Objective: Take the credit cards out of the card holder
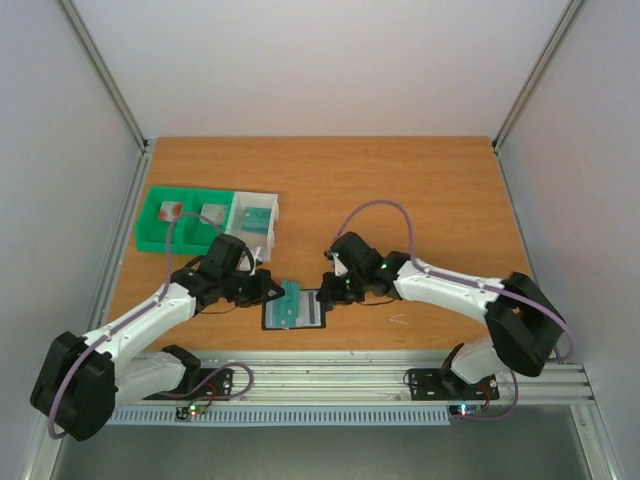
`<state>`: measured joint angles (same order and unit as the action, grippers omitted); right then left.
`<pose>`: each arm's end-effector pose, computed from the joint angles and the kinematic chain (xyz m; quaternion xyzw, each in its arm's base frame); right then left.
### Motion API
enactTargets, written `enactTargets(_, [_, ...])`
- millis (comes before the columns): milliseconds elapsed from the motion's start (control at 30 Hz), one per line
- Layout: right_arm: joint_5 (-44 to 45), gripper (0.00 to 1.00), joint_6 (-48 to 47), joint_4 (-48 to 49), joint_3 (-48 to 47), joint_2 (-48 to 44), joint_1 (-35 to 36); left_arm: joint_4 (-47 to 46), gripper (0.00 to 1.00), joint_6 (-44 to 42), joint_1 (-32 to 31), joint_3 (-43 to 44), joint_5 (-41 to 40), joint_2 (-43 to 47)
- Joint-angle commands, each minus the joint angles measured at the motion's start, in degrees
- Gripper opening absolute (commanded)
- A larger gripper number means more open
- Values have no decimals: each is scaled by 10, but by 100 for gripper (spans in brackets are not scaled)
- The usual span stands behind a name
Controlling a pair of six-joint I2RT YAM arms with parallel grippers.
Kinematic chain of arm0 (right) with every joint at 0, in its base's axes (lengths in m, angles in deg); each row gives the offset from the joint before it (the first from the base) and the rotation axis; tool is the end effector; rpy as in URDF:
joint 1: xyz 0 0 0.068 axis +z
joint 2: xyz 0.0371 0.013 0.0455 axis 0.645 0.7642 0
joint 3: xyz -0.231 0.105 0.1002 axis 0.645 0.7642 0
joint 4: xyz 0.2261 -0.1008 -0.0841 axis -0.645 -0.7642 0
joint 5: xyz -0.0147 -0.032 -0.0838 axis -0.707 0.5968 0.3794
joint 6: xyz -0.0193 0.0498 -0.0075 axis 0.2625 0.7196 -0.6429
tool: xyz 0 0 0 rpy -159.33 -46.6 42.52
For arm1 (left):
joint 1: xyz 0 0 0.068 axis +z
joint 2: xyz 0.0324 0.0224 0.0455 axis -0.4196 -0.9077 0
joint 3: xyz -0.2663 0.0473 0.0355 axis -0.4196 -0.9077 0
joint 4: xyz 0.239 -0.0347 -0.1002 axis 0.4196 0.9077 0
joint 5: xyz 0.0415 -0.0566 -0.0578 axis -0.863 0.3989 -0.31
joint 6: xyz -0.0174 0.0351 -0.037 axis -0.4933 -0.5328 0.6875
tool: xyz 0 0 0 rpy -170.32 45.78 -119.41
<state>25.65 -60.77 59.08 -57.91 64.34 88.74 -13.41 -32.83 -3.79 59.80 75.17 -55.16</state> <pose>0.1797 0.2223 0.1742 -0.2950 0.9042 0.2839 0.1219 0.1667 -0.1121 0.1830 -0.0168 0.9188 -0.3823 0.0972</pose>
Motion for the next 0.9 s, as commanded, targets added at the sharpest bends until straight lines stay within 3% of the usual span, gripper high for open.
enactTargets(0, [-29,13,-159,-97,-78,-69,-10,40,0,-74,1,47,92,19])
enactTargets(133, [-62,16,-265,-189,-133,-103,-15,49,0,-107,-2,73,165,26])
enactTargets(267, [-118,26,-325,-266,-176,-128,-18,8,0,-90,-26,76,218,35])
enactTargets(500, [-173,31,-348,-317,-216,-116,-26,-29,0,-84,-70,94,271,39])
enactTargets(700, [-240,38,-354,-313,-194,-116,-33,-59,0,-73,-77,90,309,62])
enactTargets(800, [-260,36,-358,-309,-190,-108,-33,-71,0,-69,-79,87,325,65])
enactTargets(867, [-264,26,-358,-302,-185,-107,-34,-70,0,-71,-80,89,328,64])
